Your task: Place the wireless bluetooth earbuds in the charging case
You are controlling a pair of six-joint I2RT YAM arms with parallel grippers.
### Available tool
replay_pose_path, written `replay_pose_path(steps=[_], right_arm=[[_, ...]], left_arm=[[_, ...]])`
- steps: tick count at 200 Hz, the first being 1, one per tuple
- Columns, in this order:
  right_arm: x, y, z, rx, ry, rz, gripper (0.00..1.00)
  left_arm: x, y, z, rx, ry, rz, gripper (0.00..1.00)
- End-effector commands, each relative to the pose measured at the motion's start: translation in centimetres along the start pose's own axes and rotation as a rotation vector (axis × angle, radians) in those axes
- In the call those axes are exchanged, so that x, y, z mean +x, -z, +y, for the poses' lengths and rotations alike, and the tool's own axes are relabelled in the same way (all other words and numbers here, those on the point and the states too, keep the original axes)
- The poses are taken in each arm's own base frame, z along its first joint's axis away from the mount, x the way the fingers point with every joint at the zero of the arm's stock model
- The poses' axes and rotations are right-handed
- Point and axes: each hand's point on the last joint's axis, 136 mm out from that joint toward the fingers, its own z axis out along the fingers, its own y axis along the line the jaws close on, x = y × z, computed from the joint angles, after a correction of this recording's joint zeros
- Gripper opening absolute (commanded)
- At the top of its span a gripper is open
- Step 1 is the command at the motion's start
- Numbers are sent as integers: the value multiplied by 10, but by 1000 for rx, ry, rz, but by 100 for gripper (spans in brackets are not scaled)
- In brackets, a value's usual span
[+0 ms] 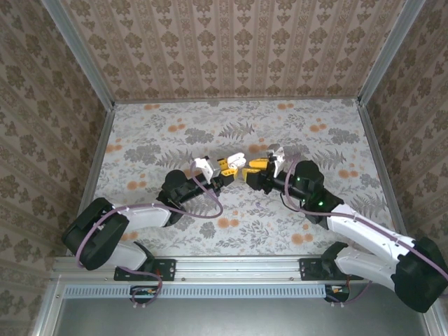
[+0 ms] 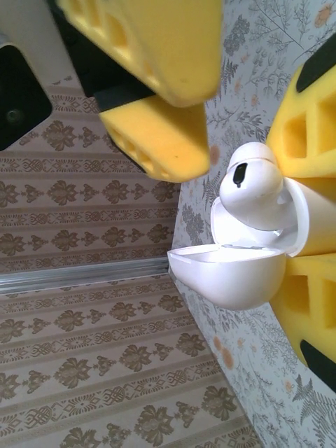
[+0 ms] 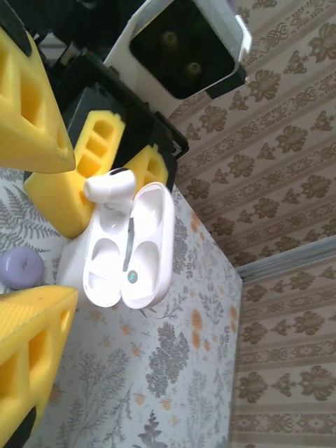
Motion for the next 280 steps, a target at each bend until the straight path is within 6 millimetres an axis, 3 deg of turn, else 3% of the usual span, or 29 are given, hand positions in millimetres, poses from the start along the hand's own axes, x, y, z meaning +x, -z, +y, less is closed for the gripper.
replay_pose_path(steps=[1, 54, 98, 280], right_arm=[[5, 8, 4, 32, -125, 147, 46], [-3, 15, 23, -23, -305, 231, 39], [6, 8, 33, -95, -421, 263, 34], [6, -16, 21, -73, -374, 261, 34]], left_arm=[[-15, 1, -10, 31, -71, -41, 11], [-8, 6, -11, 21, -128, -1, 11], [-7, 8, -11, 17, -141, 12, 11], [-5, 7, -11, 15, -127, 19, 11]])
